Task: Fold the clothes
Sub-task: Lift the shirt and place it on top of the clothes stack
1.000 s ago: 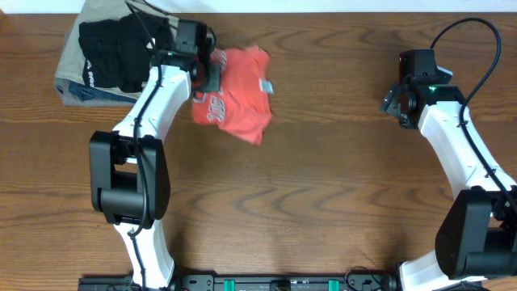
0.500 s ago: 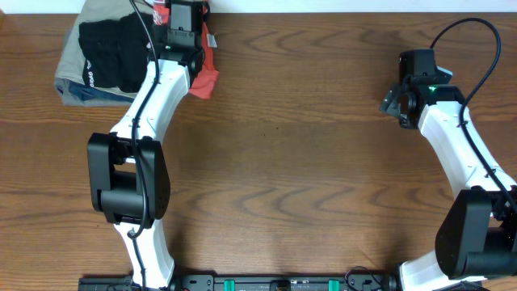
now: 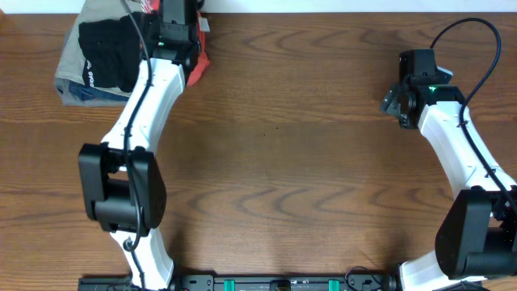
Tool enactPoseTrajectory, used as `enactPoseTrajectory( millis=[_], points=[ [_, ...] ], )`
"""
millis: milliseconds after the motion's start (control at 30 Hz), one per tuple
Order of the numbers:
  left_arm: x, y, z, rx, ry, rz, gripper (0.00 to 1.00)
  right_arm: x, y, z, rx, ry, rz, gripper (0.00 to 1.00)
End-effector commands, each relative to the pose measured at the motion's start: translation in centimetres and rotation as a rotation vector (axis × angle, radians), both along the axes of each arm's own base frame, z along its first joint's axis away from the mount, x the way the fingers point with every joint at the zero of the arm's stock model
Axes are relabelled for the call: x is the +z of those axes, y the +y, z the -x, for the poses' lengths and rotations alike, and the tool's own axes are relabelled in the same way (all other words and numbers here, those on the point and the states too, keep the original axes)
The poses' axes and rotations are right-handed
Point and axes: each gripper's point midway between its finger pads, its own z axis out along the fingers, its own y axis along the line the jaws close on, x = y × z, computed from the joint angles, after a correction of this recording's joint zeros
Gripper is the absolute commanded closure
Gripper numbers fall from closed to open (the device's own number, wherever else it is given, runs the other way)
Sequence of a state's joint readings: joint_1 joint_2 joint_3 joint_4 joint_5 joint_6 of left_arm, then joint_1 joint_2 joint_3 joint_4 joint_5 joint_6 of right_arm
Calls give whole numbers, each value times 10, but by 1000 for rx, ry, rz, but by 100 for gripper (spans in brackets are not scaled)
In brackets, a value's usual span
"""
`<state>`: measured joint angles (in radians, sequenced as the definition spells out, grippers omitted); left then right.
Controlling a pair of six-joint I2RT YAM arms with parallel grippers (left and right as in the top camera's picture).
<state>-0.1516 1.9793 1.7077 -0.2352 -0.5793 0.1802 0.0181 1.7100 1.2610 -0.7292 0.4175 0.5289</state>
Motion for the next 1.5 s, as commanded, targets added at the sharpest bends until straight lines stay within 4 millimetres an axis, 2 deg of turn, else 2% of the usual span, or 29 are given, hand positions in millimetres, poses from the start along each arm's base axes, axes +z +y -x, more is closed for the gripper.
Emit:
enactPoseTrajectory(
  millis=[0, 433, 700, 900, 1167, 1233, 1367, 1433, 1467],
  points=[
    [52, 22, 5, 72, -126, 12, 94, 0, -2, 1, 6, 8, 23, 1],
    [50, 94, 15, 277, -222, 139, 93, 0, -2, 1, 6, 9, 23, 1],
    [40, 125, 20, 351, -240, 180, 93, 0, -2, 1, 6, 8, 23, 1],
    [9, 132, 17, 327, -179, 226, 93, 0, -2, 1, 6, 8, 23, 1],
    [-30, 169, 22, 435, -149, 264, 92, 0, -2, 1, 6, 9, 23, 1],
    [-37, 177, 24, 465, -153, 282, 85, 0, -2, 1, 6, 9, 23, 1],
    [-49, 188, 27, 490, -133, 281, 83, 0, -2, 1, 6, 9, 22, 1],
    [-53, 191, 29, 497, -122, 280, 71, 0, -2, 1, 6, 8, 23, 1],
    [-54, 191, 30, 498, -118, 280, 58, 0, -2, 1, 6, 9, 23, 1]
  ],
)
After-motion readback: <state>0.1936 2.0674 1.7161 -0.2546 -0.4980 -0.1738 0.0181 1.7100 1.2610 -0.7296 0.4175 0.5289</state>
